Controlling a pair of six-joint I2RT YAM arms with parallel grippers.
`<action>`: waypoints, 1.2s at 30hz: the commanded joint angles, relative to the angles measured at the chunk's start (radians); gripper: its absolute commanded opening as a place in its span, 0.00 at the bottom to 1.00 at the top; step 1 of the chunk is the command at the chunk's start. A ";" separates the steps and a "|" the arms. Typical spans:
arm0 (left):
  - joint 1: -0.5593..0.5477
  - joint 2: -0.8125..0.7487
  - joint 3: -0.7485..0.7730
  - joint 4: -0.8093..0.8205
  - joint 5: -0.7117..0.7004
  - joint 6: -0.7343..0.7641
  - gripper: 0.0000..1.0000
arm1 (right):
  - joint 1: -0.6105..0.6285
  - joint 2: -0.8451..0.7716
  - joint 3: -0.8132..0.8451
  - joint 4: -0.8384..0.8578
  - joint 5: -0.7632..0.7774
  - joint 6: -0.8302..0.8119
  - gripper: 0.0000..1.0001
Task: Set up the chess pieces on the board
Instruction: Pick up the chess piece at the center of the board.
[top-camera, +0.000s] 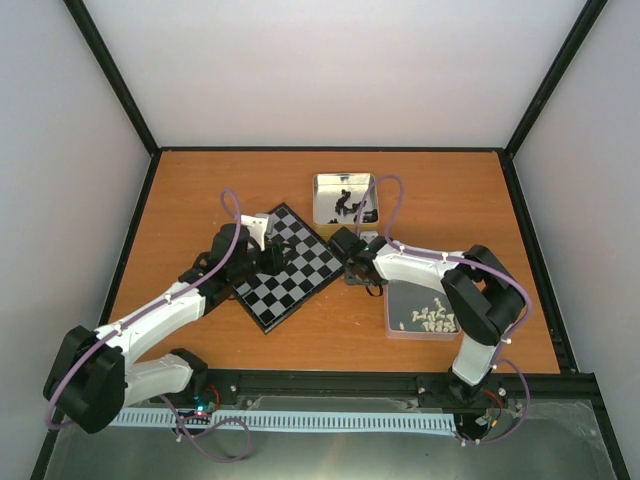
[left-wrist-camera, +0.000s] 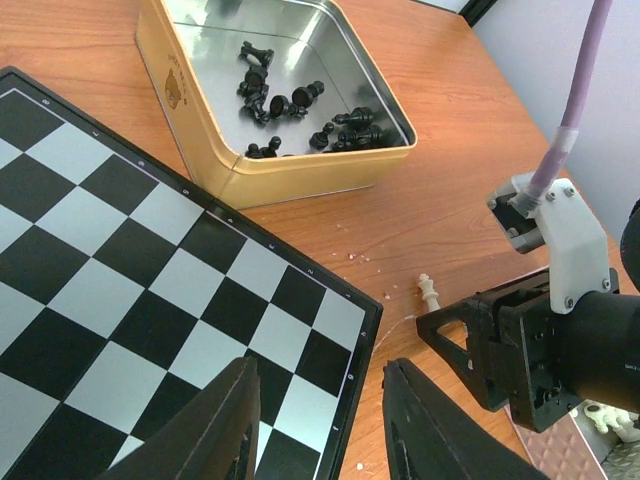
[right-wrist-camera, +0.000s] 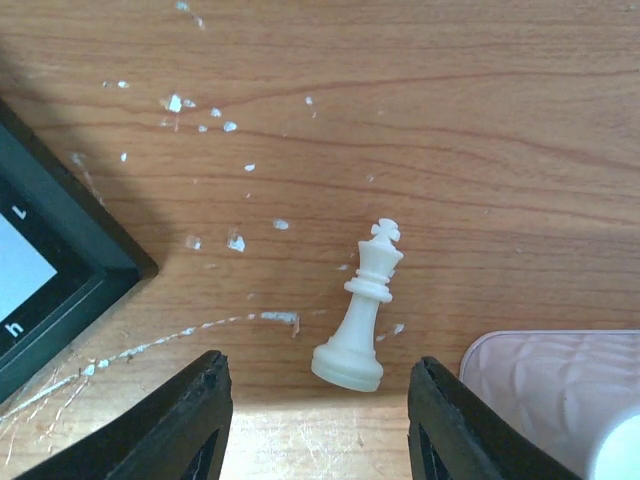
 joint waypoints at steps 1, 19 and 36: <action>-0.002 -0.015 0.003 -0.006 -0.006 -0.016 0.34 | -0.012 0.009 0.016 0.023 0.048 0.069 0.50; -0.003 -0.018 0.019 -0.018 -0.028 -0.044 0.35 | -0.040 0.054 -0.048 0.085 0.037 0.100 0.40; 0.024 -0.036 0.027 -0.037 0.021 -0.090 0.45 | -0.051 -0.079 -0.144 0.274 -0.020 -0.037 0.17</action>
